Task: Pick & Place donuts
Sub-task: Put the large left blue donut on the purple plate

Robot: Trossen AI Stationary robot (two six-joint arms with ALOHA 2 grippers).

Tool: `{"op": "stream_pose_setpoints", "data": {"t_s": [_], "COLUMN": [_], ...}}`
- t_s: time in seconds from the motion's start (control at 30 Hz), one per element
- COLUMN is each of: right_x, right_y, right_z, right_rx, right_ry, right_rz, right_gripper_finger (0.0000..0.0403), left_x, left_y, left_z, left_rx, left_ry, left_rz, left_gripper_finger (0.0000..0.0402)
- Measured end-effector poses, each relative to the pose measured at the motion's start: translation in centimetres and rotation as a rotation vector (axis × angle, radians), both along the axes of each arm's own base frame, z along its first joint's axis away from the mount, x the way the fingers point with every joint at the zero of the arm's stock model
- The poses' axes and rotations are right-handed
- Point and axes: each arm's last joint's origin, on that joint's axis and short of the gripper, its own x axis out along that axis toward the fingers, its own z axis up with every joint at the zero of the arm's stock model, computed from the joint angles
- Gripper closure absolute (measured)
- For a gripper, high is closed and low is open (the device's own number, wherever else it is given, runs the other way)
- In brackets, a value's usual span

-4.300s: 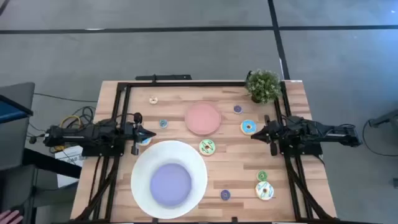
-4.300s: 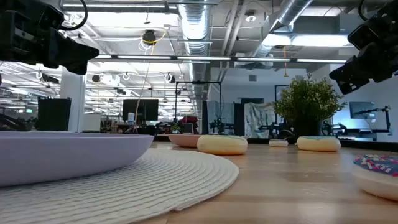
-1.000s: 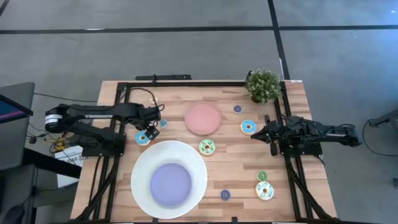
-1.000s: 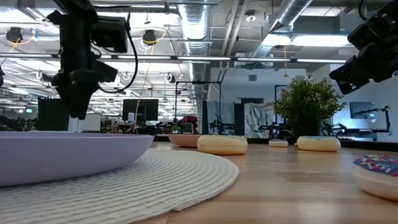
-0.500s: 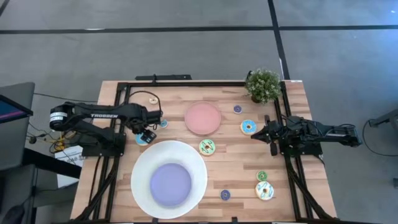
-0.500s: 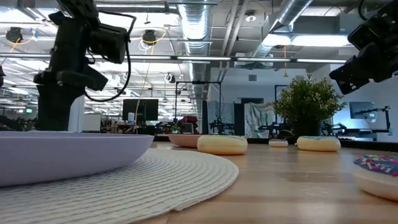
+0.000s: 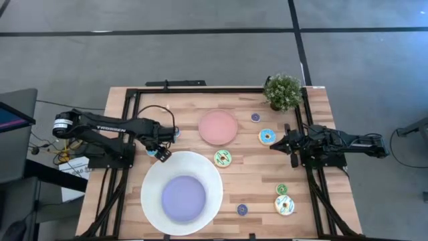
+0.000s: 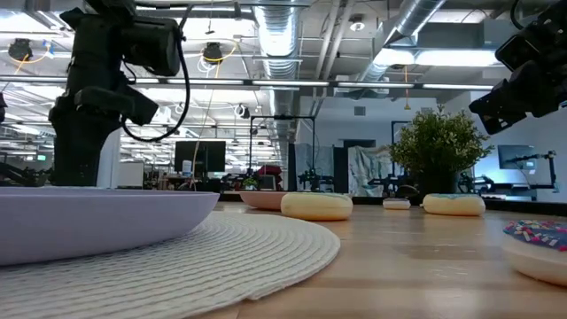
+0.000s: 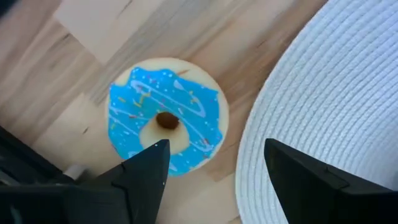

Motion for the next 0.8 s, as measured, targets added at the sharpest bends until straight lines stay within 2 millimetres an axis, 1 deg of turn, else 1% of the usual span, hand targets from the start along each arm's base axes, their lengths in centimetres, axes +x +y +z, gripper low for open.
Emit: {"op": "stream_pose_setpoints", "data": {"t_s": [0.13, 0.33, 0.43, 0.7, 0.8], "right_x": [0.0, 0.0, 0.0, 0.0, 0.0], "right_y": [0.0, 0.0, 0.0, 0.0, 0.0], "right_z": [0.0, 0.0, 0.0, 0.0, 0.0], "right_rx": [0.0, 0.0, 0.0, 0.0, 0.0], "right_ry": [0.0, 0.0, 0.0, 0.0, 0.0], "right_rz": [0.0, 0.0, 0.0, 0.0, 0.0], "right_gripper_finger": [0.0403, 0.0403, 0.0403, 0.0403, 0.0403], "left_x": [0.3, 1.2, 1.6, 2.0, 2.1], "left_y": [-0.3, -0.6, -0.6, -0.5, -0.5], "left_z": [-0.7, -2.8, -3.4, -4.0, -4.2], "left_rx": [0.026, 0.015, 0.013, 0.01, 0.009], "left_ry": [0.044, 0.139, 0.15, 0.141, 0.152], "left_rz": [-0.019, -0.048, -0.071, -0.078, -0.078], "left_gripper_finger": [0.0145, 0.0145, 0.0145, 0.0146, 0.0153]}}
